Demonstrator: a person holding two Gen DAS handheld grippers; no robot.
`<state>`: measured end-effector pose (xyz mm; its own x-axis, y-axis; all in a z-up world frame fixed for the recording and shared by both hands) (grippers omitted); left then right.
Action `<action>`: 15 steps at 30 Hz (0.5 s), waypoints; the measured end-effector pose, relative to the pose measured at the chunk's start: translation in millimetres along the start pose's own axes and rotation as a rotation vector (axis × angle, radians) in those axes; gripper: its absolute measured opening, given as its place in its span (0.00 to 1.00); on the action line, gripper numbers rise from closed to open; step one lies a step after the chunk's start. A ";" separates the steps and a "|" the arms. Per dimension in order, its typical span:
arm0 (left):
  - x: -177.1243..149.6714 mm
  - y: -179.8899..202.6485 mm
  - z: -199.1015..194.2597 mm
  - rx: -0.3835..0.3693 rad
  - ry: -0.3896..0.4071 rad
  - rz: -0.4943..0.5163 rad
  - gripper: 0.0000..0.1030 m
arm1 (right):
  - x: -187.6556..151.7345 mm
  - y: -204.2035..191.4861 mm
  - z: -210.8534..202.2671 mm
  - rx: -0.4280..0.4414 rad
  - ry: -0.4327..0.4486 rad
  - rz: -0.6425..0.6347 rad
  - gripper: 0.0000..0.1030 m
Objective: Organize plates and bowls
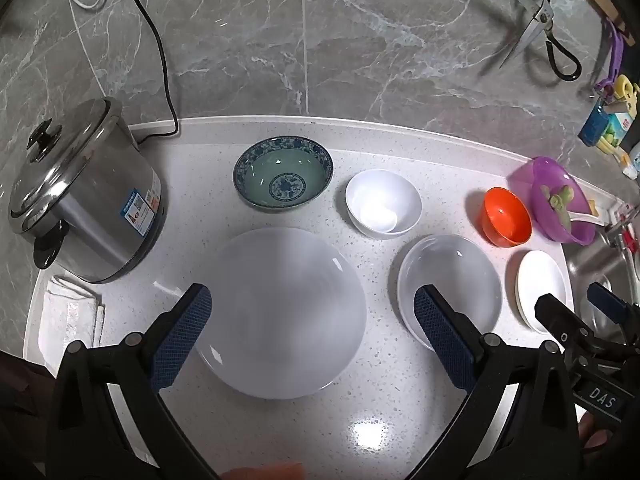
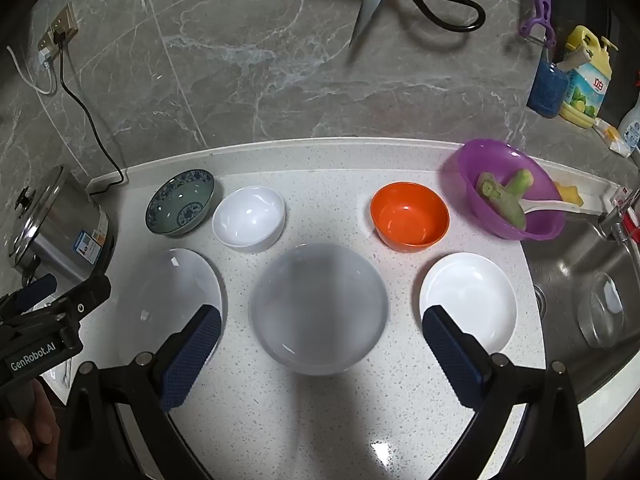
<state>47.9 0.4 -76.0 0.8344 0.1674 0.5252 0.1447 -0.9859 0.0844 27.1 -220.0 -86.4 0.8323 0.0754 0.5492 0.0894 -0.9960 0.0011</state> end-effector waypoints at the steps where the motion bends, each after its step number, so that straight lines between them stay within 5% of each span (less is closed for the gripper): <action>1: 0.1 0.0 -0.1 0.001 0.002 0.000 1.00 | 0.1 -0.1 0.1 0.001 0.000 0.000 1.00; 15: -4.9 6.4 5.8 -0.003 -0.001 -0.001 1.00 | 1.7 0.0 1.6 -0.003 -0.002 -0.001 1.00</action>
<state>47.9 -6.6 -83.0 0.8347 0.1686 0.5243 0.1439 -0.9857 0.0878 29.4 -219.8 -86.8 0.8333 0.0768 0.5474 0.0890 -0.9960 0.0041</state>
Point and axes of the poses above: each gripper's, at about its wrist camera, not at the fingertips, and z roughly the way its jaws point, y to its right, x to its top, the point moved 9 cm from there along z, roughly the way its jaws point, and after that the axes turned 10 degrees about -z, right-handed, at the moved point
